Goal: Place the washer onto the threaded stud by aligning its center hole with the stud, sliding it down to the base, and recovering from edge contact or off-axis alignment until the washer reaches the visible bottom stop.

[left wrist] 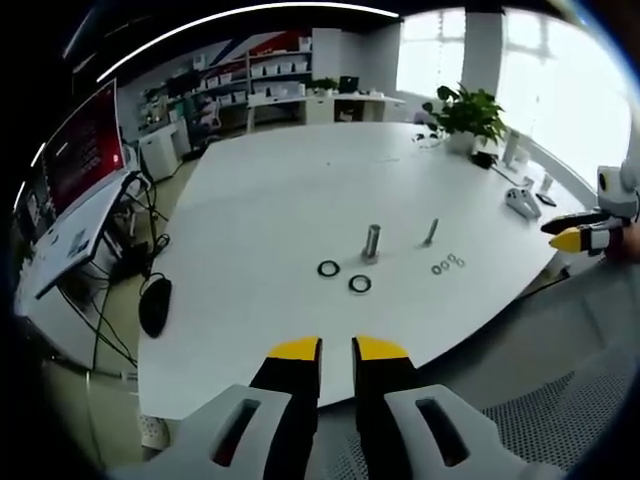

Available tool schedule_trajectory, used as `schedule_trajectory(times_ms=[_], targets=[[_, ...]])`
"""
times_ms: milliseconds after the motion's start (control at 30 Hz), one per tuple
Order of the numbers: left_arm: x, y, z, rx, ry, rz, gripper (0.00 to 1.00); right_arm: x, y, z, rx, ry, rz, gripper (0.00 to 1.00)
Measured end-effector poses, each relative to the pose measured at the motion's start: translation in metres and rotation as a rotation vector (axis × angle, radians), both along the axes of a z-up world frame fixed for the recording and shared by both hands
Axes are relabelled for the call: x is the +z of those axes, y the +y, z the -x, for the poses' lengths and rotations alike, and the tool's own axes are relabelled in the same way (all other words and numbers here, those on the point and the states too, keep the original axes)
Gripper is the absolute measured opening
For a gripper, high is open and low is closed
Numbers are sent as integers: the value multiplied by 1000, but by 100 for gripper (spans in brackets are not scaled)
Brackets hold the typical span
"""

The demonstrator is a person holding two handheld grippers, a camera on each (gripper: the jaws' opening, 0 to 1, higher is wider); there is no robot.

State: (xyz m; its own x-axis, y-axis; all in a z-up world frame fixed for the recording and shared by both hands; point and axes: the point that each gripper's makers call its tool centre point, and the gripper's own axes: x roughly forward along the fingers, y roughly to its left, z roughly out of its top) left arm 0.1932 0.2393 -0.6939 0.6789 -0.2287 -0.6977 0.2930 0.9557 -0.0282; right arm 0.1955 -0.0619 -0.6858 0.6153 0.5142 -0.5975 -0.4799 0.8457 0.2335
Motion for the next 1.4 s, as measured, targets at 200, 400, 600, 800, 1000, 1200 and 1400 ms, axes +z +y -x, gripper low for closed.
schedule_trajectory(times_ms=[200, 400, 600, 800, 1000, 1200, 1400], targets=[[1, -4, 0, -12, -5, 7, 11, -4, -7, 1, -24, 19, 15, 40], [-4, -9, 3, -42, 27, 0, 13, -12, -9, 3, -20, 50, 45, 40], [-6, -13, 5, -69, 38, 0, 13, -15, -14, 4, -41, 68, 49, 41], [-5, -13, 4, -66, 36, 8, 14, -14, -18, 2, -55, 53, 61, 42], [1, -17, 1, -69, 14, 38, 15, -21, -20, 6, -64, 102, 57, 42], [-6, -20, 5, -114, 56, 4, 17, -22, -20, 8, -60, 110, 60, 42], [-15, -15, 5, -76, 168, 74, 22, -21, -19, 9, -59, 112, 49, 42]])
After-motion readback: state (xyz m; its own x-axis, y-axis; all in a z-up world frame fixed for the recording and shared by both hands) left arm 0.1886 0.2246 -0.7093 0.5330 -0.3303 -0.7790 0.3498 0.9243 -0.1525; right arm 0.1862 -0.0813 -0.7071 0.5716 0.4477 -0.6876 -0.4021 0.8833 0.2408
